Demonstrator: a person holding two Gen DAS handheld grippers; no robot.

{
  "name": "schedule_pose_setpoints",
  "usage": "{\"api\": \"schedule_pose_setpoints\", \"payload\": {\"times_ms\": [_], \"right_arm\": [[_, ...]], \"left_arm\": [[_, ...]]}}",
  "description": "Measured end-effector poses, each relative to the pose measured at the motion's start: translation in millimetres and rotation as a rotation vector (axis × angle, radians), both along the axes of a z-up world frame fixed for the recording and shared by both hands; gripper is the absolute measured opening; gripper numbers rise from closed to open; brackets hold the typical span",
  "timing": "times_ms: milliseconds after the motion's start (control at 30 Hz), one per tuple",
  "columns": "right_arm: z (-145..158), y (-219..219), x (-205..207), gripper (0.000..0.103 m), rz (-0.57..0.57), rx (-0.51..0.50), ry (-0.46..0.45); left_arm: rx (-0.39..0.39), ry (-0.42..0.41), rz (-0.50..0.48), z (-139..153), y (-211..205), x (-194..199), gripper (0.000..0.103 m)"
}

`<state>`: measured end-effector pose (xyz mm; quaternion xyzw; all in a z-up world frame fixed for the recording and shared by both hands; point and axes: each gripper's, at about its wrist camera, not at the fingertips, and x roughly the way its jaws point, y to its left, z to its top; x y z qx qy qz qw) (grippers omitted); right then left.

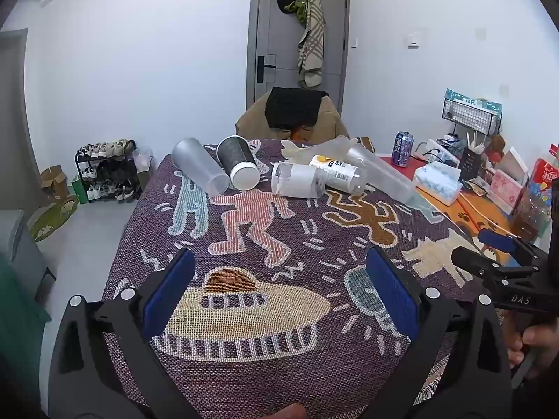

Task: Flip cup upright
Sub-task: 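Move the left gripper toward the frosted grey cup lying on its side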

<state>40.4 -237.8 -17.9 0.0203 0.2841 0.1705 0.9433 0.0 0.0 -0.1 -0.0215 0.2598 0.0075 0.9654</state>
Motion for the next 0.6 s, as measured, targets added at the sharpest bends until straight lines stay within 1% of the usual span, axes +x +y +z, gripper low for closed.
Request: {"api": "schedule_pose_setpoints", "payload": {"times_ms": [267,300,600], "right_arm": [[0.1,-1.5,-0.7,0.095,-0.001,0.005,-0.002],[0.1,-1.4,-0.7,0.095,-0.001,0.005,-0.002],[0.7,-1.4,-4.6,0.095,-0.002,0.003,-0.009]], "left_arm": [[0.000,-0.003,0.005,-1.9,-2.4,1.0,0.097],[-0.016,0.002,0.003,0.6,3.6,-1.1,0.097],[-0.015,0.001,0.003,4.1,6.8,-2.3,0.097]]}}
